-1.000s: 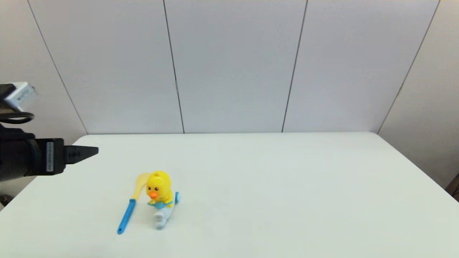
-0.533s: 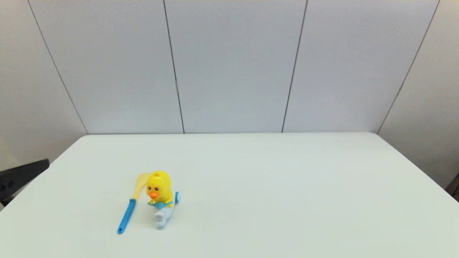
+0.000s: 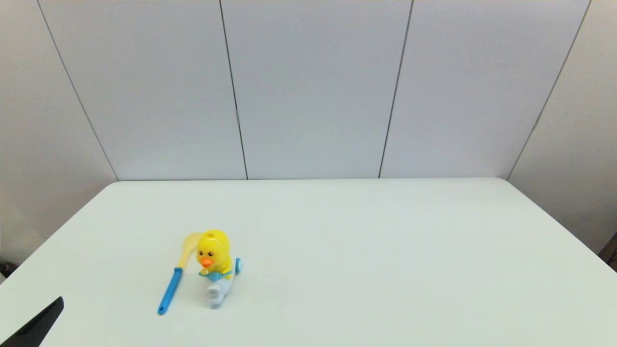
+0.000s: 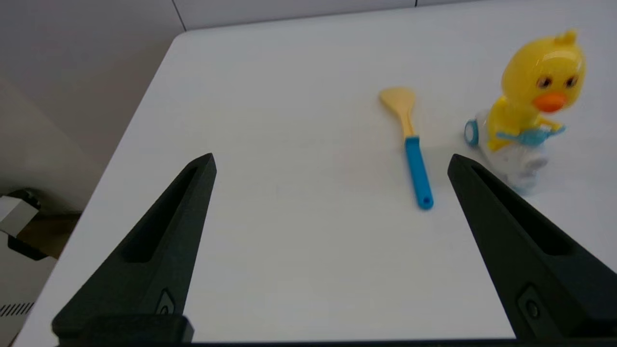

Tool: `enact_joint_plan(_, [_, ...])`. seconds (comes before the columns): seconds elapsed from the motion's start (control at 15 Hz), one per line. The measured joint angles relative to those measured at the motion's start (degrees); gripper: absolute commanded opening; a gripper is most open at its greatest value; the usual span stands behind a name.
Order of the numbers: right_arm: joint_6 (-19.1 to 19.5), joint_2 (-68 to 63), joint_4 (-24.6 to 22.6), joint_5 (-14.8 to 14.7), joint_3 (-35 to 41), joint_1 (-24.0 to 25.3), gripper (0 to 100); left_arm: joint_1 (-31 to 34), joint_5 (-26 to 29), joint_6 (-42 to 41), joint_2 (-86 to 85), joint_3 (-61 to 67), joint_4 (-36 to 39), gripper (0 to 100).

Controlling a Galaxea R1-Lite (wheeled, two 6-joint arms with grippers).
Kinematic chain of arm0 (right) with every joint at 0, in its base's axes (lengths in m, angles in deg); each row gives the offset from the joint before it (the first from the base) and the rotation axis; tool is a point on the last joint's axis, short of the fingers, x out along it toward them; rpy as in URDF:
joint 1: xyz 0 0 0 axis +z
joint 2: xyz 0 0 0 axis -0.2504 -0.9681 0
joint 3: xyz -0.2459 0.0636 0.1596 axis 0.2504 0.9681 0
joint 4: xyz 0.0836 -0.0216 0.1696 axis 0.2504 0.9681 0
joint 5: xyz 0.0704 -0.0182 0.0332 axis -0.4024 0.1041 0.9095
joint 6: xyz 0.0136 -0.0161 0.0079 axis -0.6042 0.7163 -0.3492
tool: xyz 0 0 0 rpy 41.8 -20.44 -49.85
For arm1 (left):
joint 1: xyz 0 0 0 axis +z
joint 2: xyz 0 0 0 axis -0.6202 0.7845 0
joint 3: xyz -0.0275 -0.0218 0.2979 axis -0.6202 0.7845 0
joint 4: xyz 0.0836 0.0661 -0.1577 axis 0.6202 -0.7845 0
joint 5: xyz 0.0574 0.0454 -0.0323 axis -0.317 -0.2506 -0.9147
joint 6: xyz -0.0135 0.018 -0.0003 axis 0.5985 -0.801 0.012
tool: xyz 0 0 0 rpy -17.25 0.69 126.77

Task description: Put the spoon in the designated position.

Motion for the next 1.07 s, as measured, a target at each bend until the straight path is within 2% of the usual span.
enact_joint_plan(0.27, [0.00,0.00,0.00,0.00,0.00,0.00,100,0.91,1.61,-0.16,-9.13,7.34,-0.41,100])
enact_joint_plan(0.53, [0.00,0.00,0.02,0.02,0.00,0.00,100,1.68,4.88,-1.07,-16.60,10.07,-5.40,100])
enact_joint_plan(0.73, [0.00,0.00,0.00,-0.02,0.00,0.00,100,2.16,5.25,-1.04,-22.36,10.40,-9.06,100])
enact_joint_plan(1.07, [0.01,0.00,0.02,-0.02,0.00,0.00,100,2.32,5.25,0.45,-28.09,11.19,-6.30,100])
